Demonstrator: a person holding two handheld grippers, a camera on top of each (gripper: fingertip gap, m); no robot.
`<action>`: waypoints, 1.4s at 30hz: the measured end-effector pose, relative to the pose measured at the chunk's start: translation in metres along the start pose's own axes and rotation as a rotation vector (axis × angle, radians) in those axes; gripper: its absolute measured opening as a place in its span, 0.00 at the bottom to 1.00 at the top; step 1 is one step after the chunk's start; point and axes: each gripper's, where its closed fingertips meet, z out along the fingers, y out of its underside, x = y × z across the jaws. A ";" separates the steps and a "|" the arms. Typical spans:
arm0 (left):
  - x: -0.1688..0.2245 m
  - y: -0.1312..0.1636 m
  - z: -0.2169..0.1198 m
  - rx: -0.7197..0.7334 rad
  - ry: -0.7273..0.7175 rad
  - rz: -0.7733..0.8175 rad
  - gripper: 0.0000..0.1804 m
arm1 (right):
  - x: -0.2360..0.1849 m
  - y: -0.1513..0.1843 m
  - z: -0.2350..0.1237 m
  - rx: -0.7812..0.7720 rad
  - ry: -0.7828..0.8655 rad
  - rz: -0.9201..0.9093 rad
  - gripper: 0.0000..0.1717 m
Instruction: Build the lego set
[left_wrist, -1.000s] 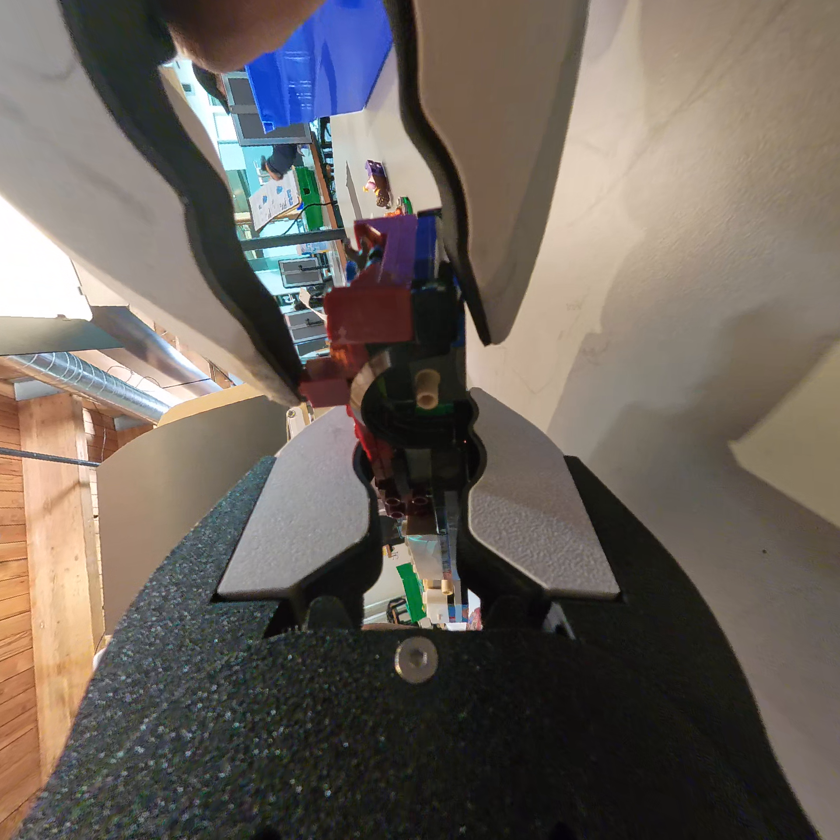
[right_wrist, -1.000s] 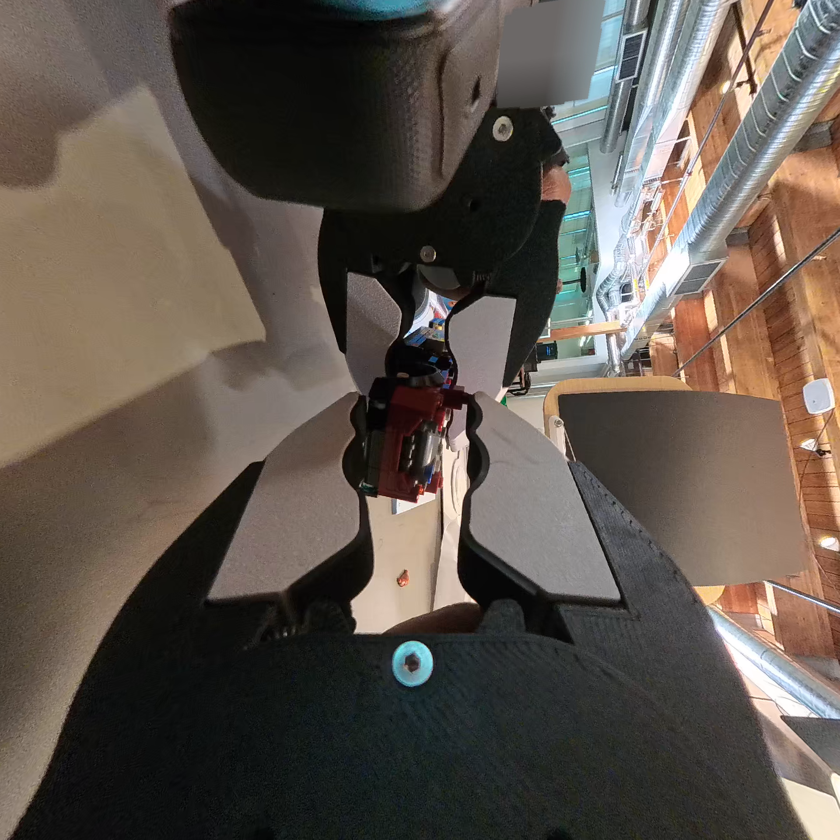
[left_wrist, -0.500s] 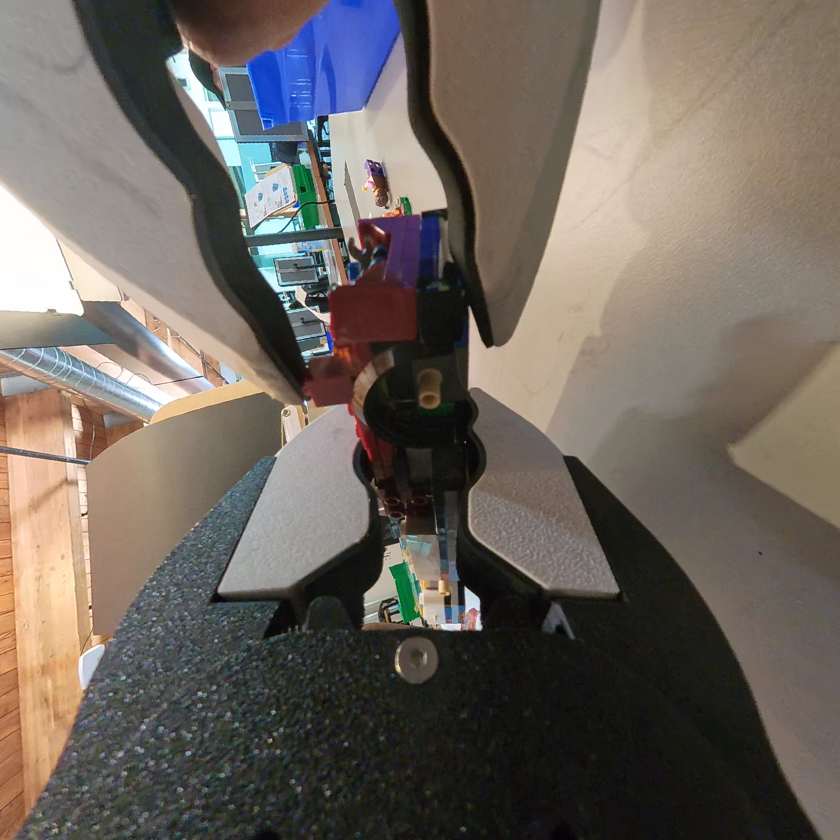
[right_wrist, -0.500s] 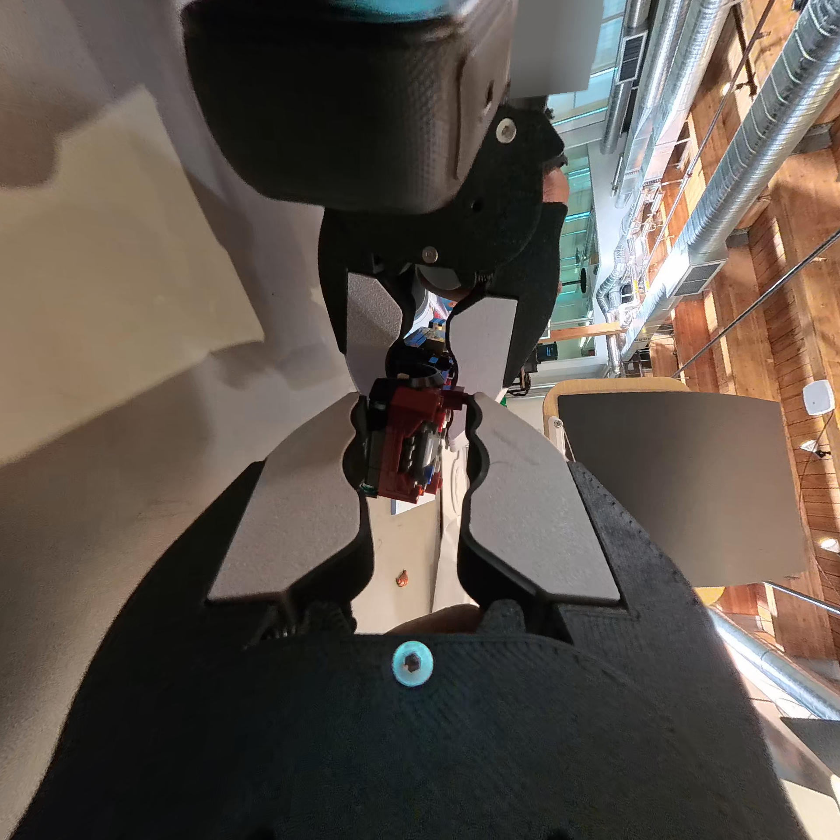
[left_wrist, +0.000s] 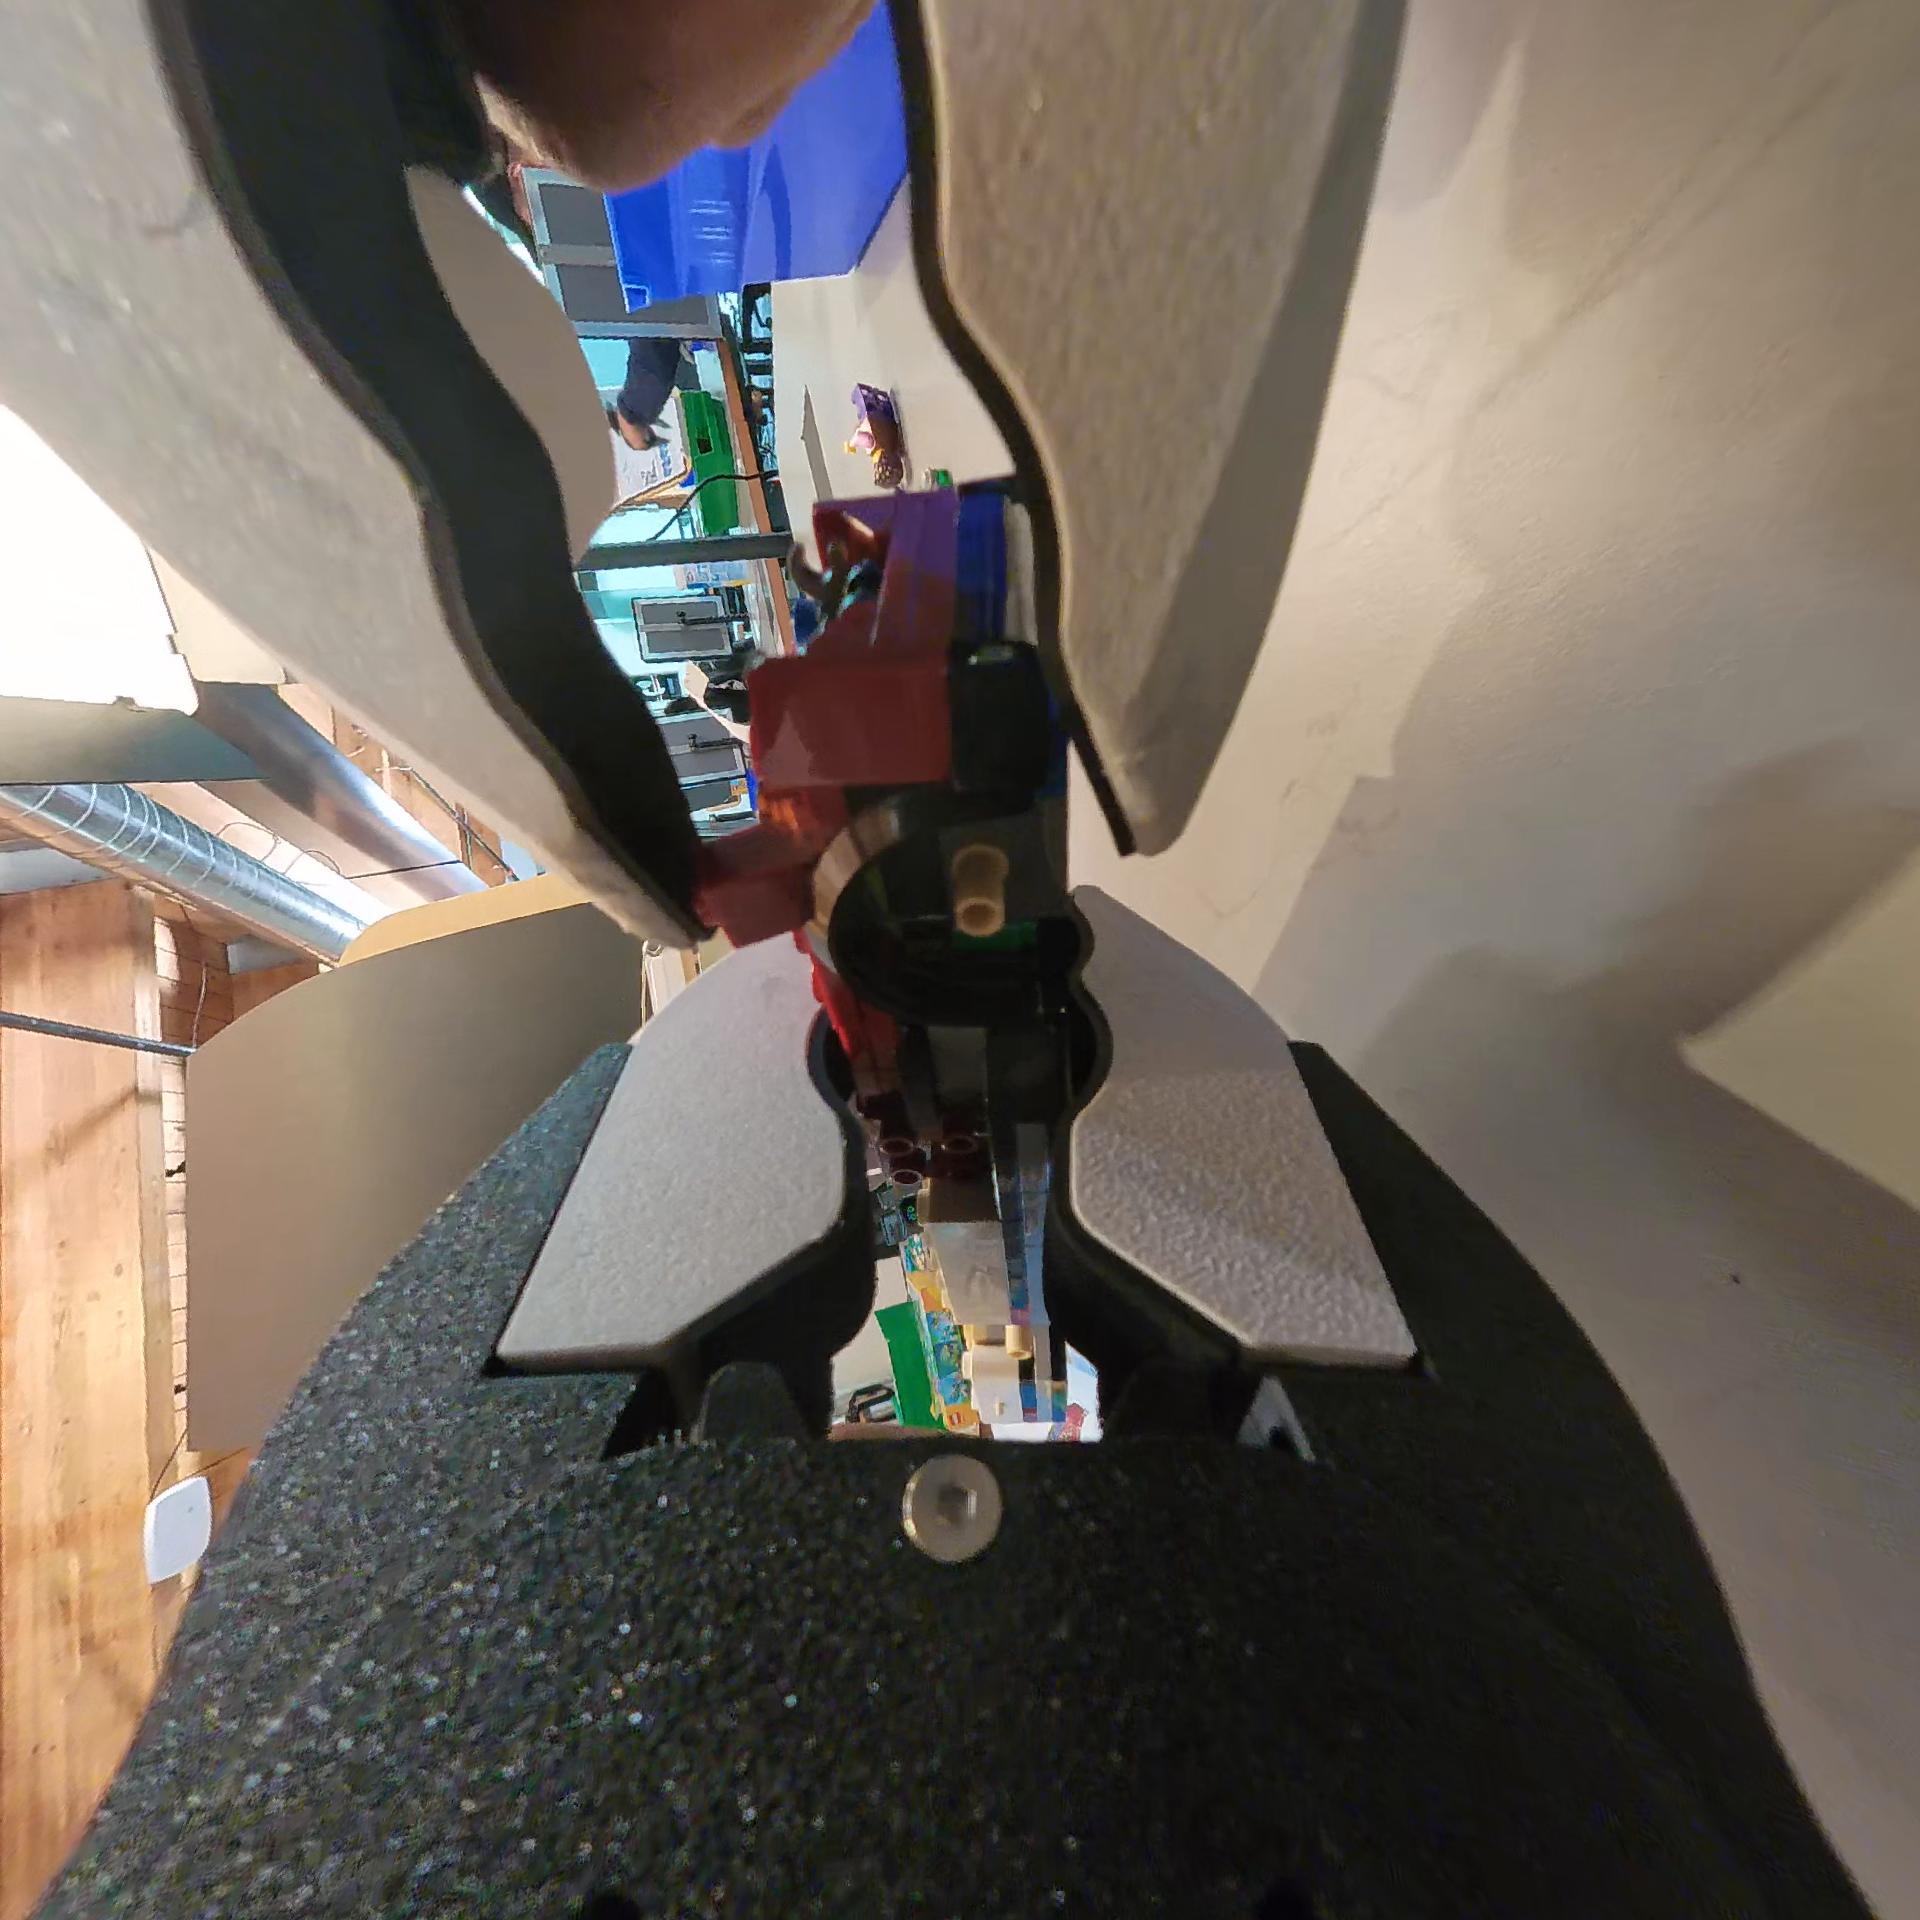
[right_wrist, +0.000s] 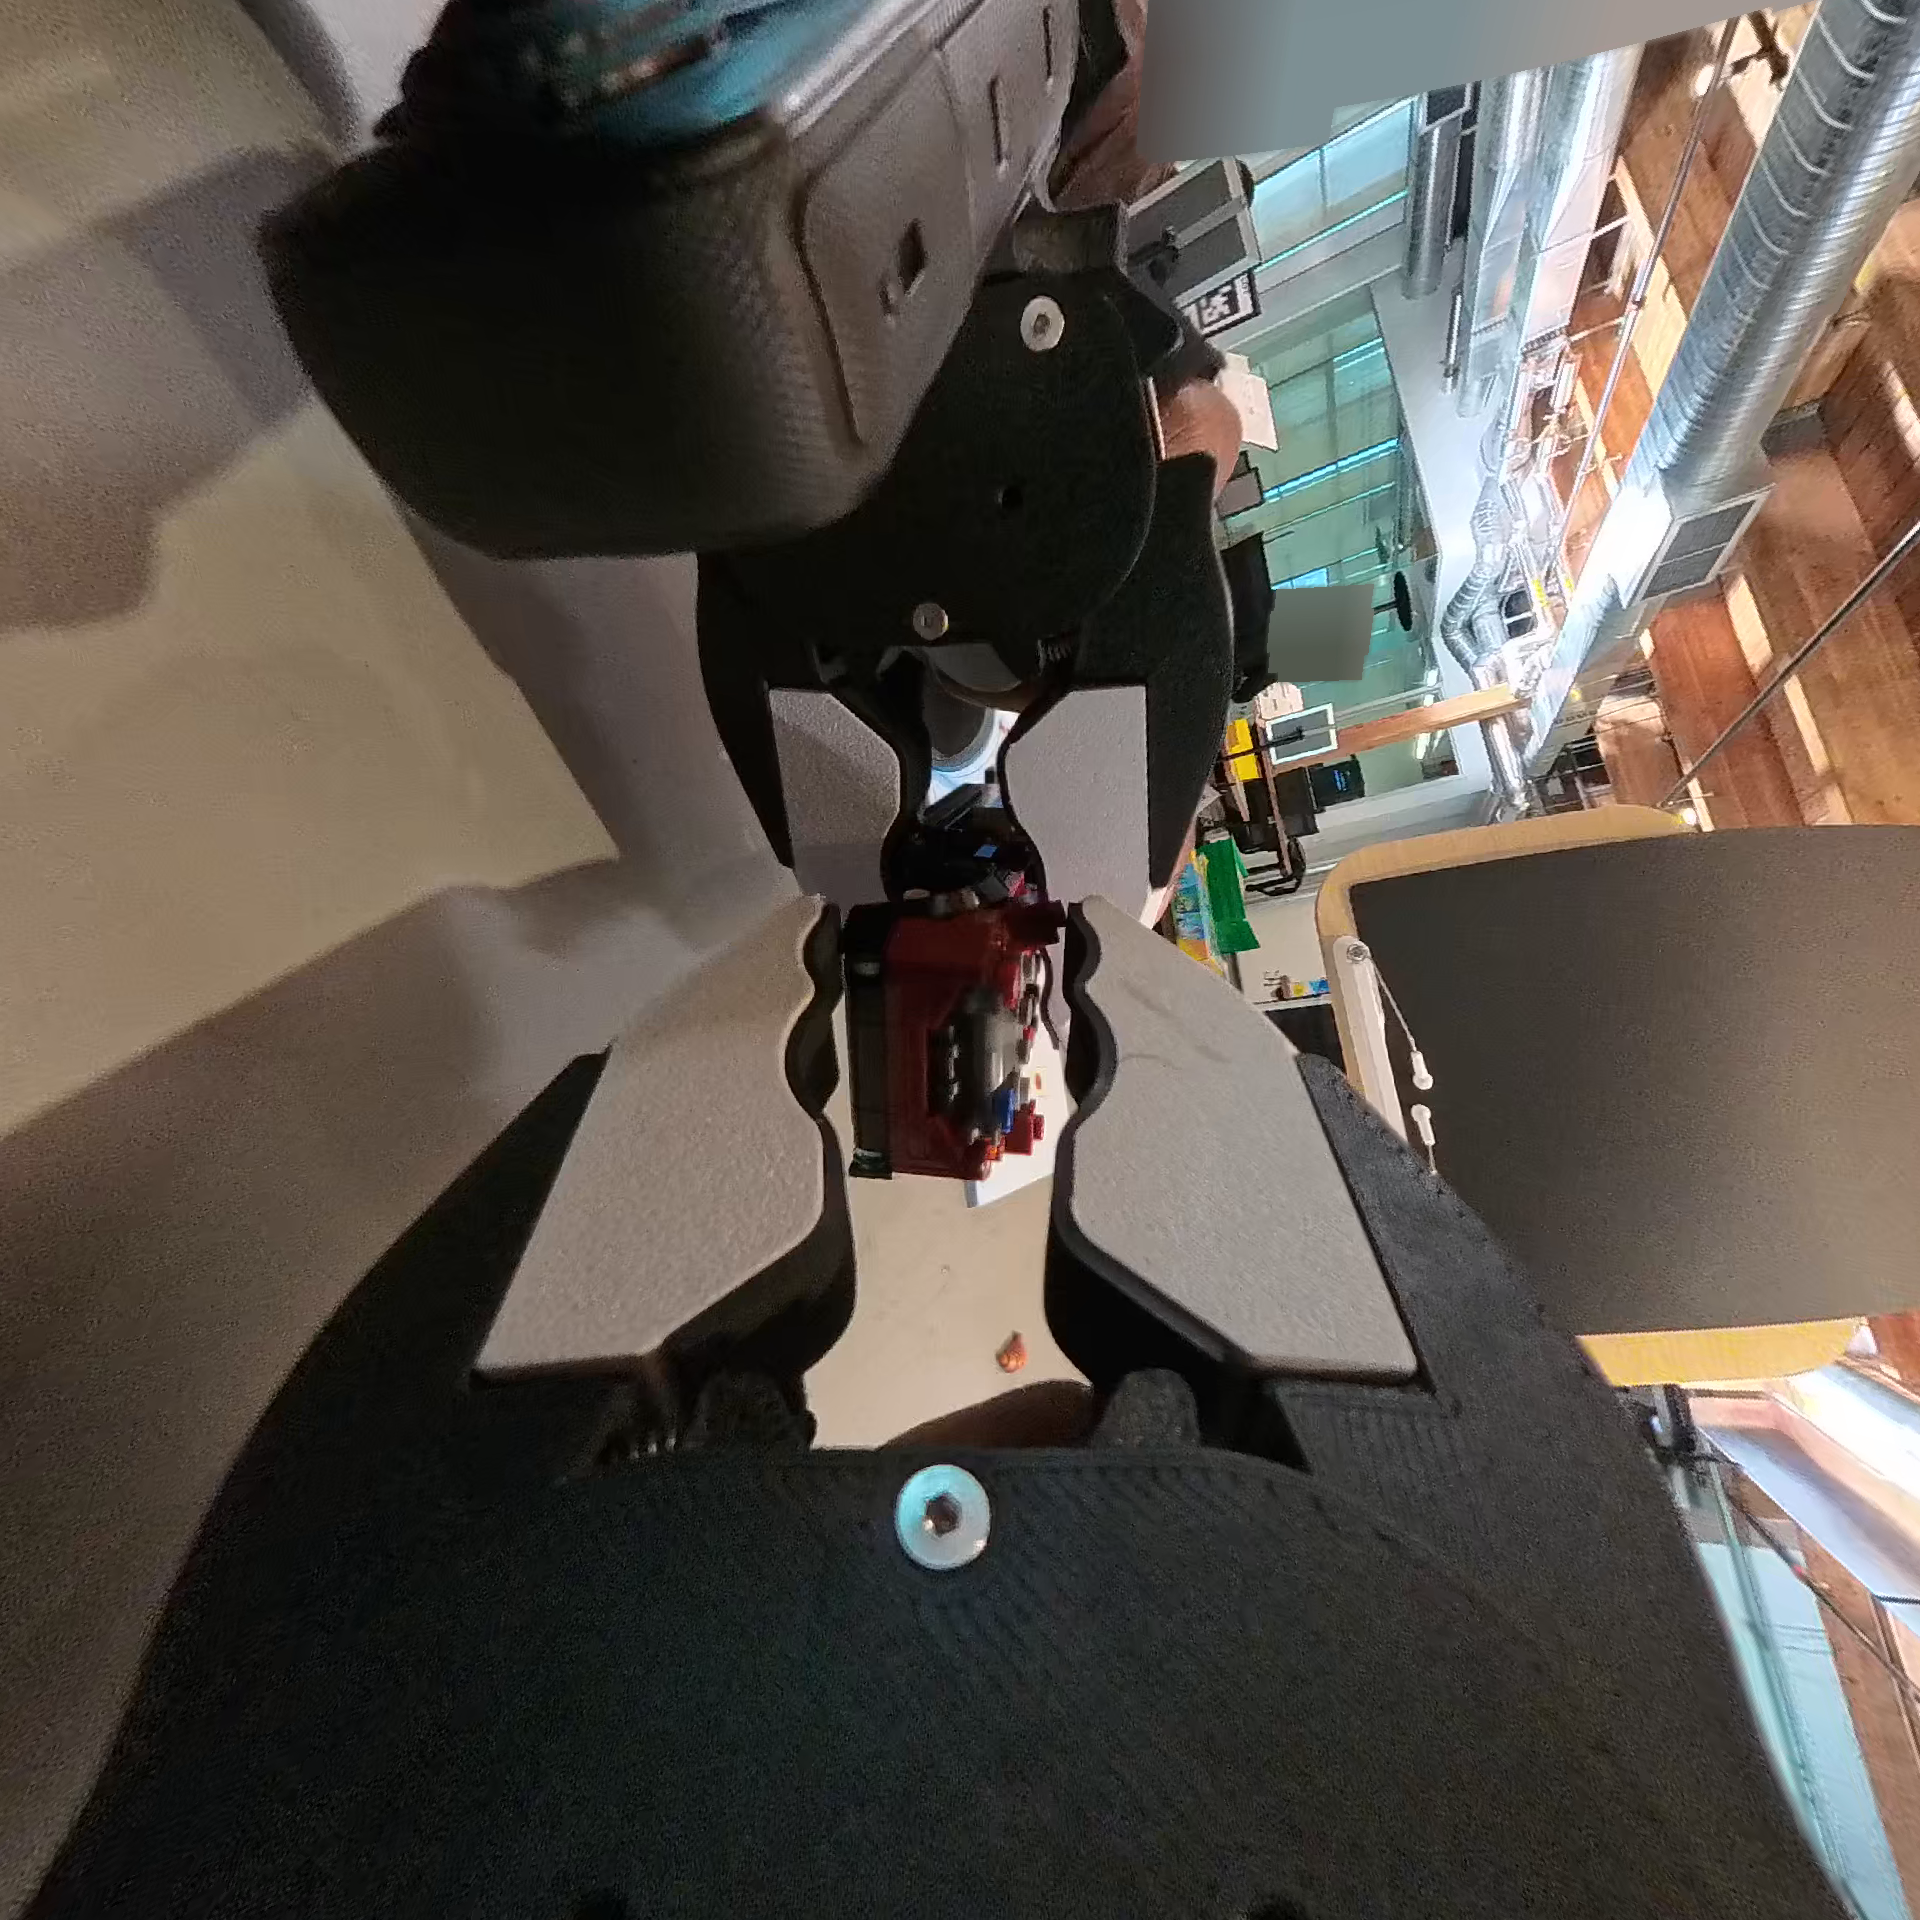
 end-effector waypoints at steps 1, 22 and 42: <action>0.000 0.000 0.000 -0.002 0.000 -0.002 0.19 | 0.000 0.000 0.000 -0.002 0.005 -0.002 0.24; 0.013 -0.003 -0.015 0.025 0.026 -0.021 0.19 | -0.007 -0.004 -0.004 0.045 0.019 -0.037 0.30; 0.006 -0.006 -0.001 0.018 0.035 -0.047 0.19 | -0.004 -0.003 0.000 0.025 0.028 -0.047 0.22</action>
